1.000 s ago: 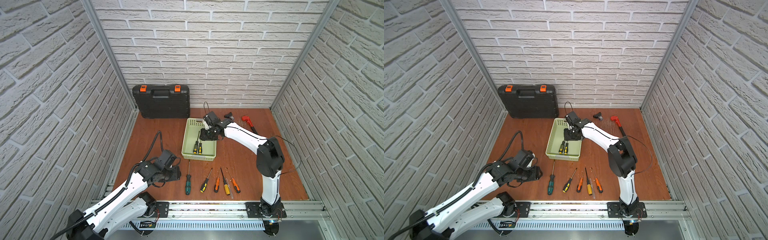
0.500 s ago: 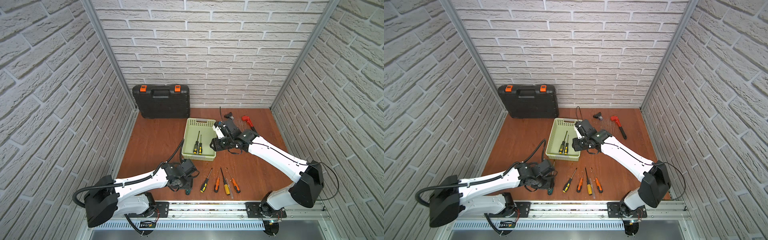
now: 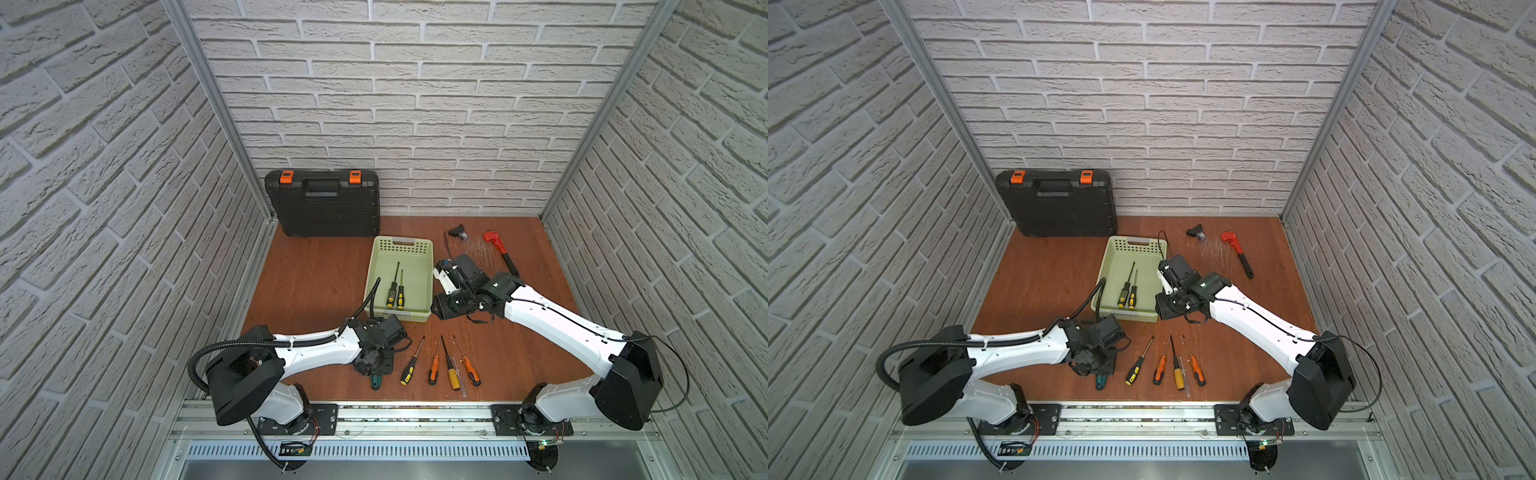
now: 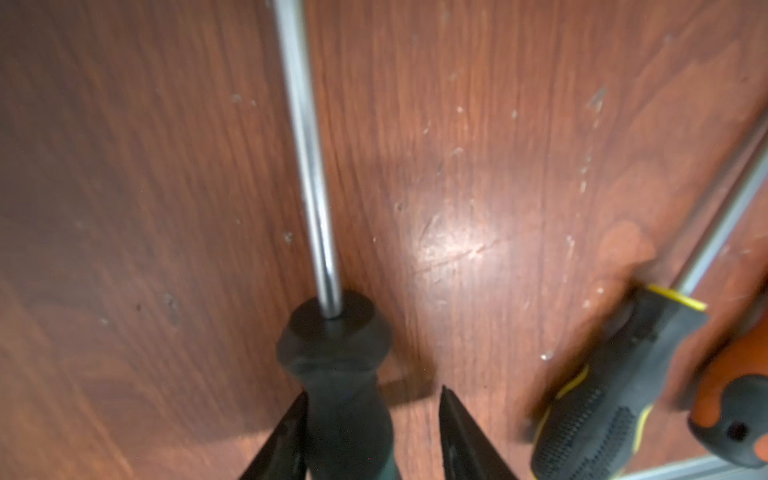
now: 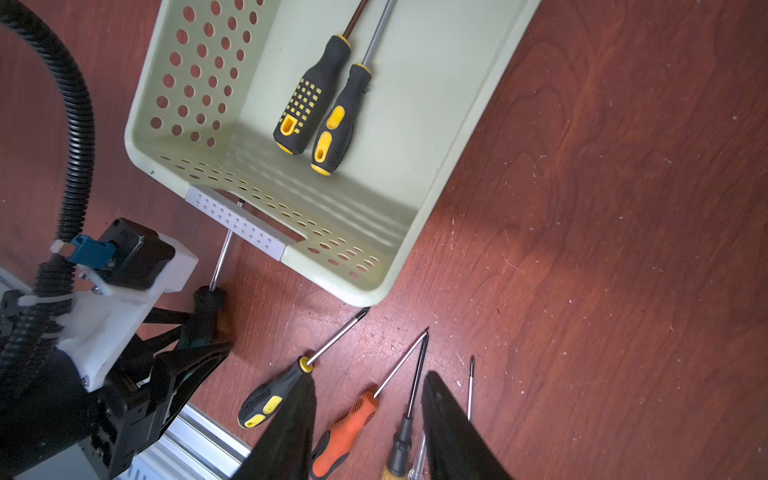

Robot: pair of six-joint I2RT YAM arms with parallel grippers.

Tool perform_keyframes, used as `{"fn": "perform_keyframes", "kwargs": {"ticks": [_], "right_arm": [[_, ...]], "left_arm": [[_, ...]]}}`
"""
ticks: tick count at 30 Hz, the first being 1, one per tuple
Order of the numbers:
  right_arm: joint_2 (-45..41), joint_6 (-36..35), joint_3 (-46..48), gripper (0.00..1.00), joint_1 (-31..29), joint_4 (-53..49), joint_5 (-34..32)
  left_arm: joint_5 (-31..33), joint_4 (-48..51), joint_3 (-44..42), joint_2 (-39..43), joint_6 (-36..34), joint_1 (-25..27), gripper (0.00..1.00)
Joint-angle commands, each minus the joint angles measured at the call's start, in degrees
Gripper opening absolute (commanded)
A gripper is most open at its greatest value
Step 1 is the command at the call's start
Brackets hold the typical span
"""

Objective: Put the screwdriver in the bin
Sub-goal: 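Open the right gripper and withdraw while the left gripper grasps the green-black screwdriver, then lower the green-black screwdriver into the basket with the left gripper while the right arm withdraws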

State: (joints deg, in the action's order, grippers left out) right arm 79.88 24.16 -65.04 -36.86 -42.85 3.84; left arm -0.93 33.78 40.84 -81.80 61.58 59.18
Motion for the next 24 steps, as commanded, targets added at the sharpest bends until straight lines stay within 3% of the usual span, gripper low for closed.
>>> {"fn": "perform_keyframes", "kwargs": {"ticks": [1,3,5,8,14,18,21,24], "right_arm": [[-2.86,0.27,0.27,0.44,0.26,0.27,-0.79],[-2.95,0.15,-0.50,0.44,0.30,-1.15,-1.45],[-3.13,0.09,-0.80,0.44,0.29,-1.61,-1.87],[-3.53,0.11,-0.54,0.44,0.30,-1.62,-1.99],[-4.01,0.21,0.23,0.42,0.47,-3.04,-1.20],[-5.30,-0.21,0.94,0.41,0.69,-4.44,-0.41],[-6.80,0.12,2.05,0.46,1.07,-4.26,0.66],[-8.21,0.60,3.23,0.46,1.18,-3.74,1.15]], "left_arm": [[1.16,-0.96,-1.46,-0.03,1.69,0.66,0.43],[1.80,0.13,-1.13,0.45,1.96,0.68,0.38],[2.10,0.45,-1.40,0.71,2.12,0.76,0.22],[3.73,2.14,-1.13,2.42,2.31,1.18,0.11],[3.46,9.73,-0.23,10.42,2.35,1.56,0.04],[3.63,20.58,0.73,20.42,8.13,3.00,0.04],[7.34,30.77,3.53,27.99,13.14,3.00,0.04],[12.09,36.50,10.47,30.58,9.41,0.48,0.05]]}}
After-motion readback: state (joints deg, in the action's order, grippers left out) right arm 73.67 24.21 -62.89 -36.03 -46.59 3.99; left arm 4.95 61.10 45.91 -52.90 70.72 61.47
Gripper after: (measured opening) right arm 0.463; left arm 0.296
